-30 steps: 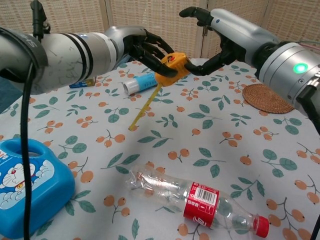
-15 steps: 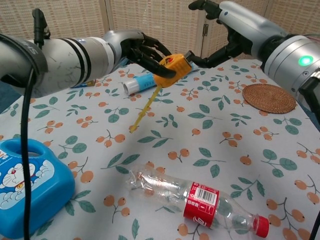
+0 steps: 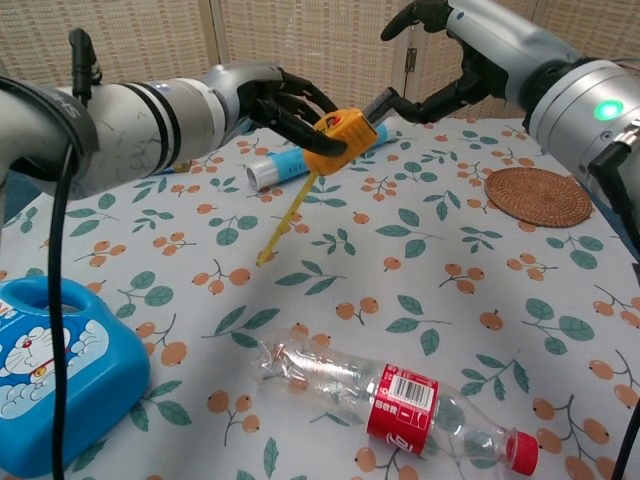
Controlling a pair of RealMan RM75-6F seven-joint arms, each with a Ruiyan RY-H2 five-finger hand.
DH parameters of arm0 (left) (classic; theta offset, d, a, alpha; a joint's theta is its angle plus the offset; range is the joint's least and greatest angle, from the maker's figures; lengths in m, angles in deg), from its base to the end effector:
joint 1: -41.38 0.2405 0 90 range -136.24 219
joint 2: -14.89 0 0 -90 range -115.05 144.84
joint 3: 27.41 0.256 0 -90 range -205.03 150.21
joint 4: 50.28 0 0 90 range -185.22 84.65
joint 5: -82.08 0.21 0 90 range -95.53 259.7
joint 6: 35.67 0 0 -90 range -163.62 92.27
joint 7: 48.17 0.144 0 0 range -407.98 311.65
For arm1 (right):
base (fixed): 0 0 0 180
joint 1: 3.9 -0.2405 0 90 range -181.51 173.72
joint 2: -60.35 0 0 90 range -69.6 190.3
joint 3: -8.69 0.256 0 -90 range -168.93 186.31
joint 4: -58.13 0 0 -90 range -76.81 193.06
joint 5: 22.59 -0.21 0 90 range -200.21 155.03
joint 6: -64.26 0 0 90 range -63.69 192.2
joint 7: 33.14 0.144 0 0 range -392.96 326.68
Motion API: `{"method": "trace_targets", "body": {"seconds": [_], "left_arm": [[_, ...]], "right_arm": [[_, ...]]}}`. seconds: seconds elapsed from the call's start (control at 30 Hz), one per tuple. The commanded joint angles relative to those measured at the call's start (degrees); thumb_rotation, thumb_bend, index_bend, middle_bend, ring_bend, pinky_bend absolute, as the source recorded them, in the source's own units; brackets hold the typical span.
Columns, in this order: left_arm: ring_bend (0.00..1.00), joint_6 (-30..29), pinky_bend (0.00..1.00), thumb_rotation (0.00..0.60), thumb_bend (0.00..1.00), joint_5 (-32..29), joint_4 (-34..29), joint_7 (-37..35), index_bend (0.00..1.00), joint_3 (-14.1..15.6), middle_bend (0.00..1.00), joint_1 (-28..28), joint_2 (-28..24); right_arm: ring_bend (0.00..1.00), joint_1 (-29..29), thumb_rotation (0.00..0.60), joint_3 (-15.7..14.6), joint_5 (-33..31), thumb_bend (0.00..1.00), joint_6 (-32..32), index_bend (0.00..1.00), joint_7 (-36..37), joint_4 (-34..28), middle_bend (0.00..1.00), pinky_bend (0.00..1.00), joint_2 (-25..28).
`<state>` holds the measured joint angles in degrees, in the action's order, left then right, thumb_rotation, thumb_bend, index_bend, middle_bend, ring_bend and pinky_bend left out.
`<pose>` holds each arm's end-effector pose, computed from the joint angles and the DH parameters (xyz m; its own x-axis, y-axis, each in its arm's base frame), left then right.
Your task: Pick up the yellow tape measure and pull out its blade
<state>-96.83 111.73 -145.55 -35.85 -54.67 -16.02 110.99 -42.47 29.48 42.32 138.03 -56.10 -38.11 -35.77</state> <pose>-0.0108 0.3650 -0.0220 -0.2618 0.3992 0.8787 0.9498 -0.0548 0.3079 -0.0776 -0.3274 0.0169 0.0635 -0.0148 0.9979 -0.9560 -0.2879 0.0566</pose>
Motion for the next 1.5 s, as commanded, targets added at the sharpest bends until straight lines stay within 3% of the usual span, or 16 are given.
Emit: {"method": "trace_targets", "body": {"seconds": [0.03,0.37,0.5,1.0,1.5], "left_arm": [[0.34,-0.2,0.05,0.600,0.36,0.3,0.1,-0.4,0.47,-0.1,0.49,0.1,0.1],[0.34,-0.9,0.05,0.600,0.37,2.0,0.5,-1.4,0.47,-0.3,0.49,0.7,0.7],[0.34,-0.9,0.05,0.600,0.37,2.1,0.7,-1.3,0.47,-0.3,0.49,0.7,0.8],[0.34,-0.6,0.05,0.600,0.37,2.3,1.5,-1.2,0.47,-0.3,0.49,0.8,1.2],[0.34,2.0,0.05,0.600,0.37,3.1,6.4,0.0,0.47,2.6,0.49,2.2,-0.3]], "right_arm": [[0.10,-0.2,0.600,0.1,-0.6,0.43,0.1,0.31,-0.7,-0.3,0.13,0.00,-0.2],[0.19,-0.6,0.600,0.6,-2.3,0.43,0.5,0.48,-2.3,-1.6,0.25,0.00,-0.1],[0.21,-0.7,0.600,0.5,-2.9,0.48,0.6,0.52,-2.8,-1.9,0.28,0.00,0.0],[0.23,-1.1,0.600,0.6,-5.7,0.66,-0.6,0.56,-3.3,-3.4,0.30,0.00,1.5],[0.25,3.0,0.600,-0.4,-1.7,0.68,0.8,0.60,3.9,-6.4,0.34,0.00,8.5]]}}
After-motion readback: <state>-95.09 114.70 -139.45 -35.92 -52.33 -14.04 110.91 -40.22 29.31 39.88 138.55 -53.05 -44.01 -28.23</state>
